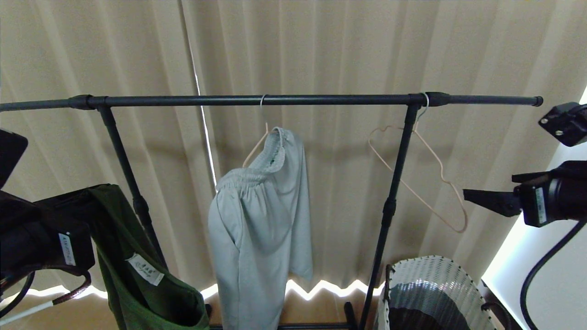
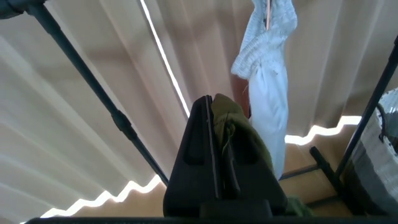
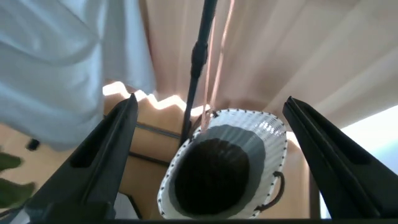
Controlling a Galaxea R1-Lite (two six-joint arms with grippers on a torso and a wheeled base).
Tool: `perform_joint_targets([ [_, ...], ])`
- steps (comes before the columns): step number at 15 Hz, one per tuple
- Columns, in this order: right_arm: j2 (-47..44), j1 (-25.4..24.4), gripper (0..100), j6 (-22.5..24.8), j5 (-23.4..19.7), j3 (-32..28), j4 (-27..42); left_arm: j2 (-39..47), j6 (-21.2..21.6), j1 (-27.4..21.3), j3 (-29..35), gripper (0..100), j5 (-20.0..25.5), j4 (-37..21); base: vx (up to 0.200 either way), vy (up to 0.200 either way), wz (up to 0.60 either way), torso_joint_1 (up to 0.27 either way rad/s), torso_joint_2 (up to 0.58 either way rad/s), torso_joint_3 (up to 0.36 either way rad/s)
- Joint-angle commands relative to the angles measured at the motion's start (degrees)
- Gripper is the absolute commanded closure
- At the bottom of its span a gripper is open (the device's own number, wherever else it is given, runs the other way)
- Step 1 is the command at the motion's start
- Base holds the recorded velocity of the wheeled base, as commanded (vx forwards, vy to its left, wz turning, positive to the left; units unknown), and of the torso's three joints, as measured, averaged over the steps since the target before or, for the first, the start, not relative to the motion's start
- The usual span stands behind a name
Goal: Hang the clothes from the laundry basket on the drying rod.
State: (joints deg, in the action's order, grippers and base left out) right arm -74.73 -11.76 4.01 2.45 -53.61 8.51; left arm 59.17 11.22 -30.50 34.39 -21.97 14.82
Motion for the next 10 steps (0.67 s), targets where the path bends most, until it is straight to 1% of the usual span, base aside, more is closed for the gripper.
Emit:
perform_joint_targets([
  [1, -8.8, -1.4, 0, -0.2, 2.1, -4.4, -0.1, -0.1, -0.1, 0.0, 0.0, 100, 0.0, 0.3, 0.0, 0.0, 0.0, 0.0, 0.0, 0.0],
  [2, -11.6, -1.4, 0, -0.8, 2.4, -6.8, -0.1, -0.6, -0.1, 0.0, -0.3, 100, 0.0, 0.4, 0.0, 0.0, 0.0, 0.0, 0.0, 0.0],
  [3, -12.5, -1.4, 0, -1.1, 2.4, -7.5, -0.1, -0.6, -0.1, 0.0, -0.4, 100, 0.0, 0.4, 0.0, 0.0, 0.0, 0.0, 0.0, 0.0],
  [4, -16.9, -1.4, 0, -3.6, 2.8, -10.6, -0.1, -0.7, -0.1, -0.1, -0.7, 100, 0.0, 0.5, 0.0, 0.0, 0.0, 0.0, 0.0, 0.0],
  [5, -19.5, -1.3, 0, -5.3, 3.5, -12.5, 0.0, -0.8, -0.1, -0.1, -1.0, 100, 0.3, 0.5, 0.0, 0.0, 0.0, 0.0, 0.0, 0.0],
  [7, -22.7, -1.3, 0, -6.8, 4.9, -14.7, 0.0, -1.1, -0.1, -0.1, -1.2, 100, 1.2, 0.4, 0.0, 0.0, 0.0, 0.0, 0.0, 0.0],
  [10, -26.4, -1.2, 0, -7.3, 5.4, -16.9, -0.2, -1.2, -0.1, -0.1, -1.5, 100, 1.2, 0.5, 0.0, 0.0, 0.0, 0.0, 0.0, 0.0],
])
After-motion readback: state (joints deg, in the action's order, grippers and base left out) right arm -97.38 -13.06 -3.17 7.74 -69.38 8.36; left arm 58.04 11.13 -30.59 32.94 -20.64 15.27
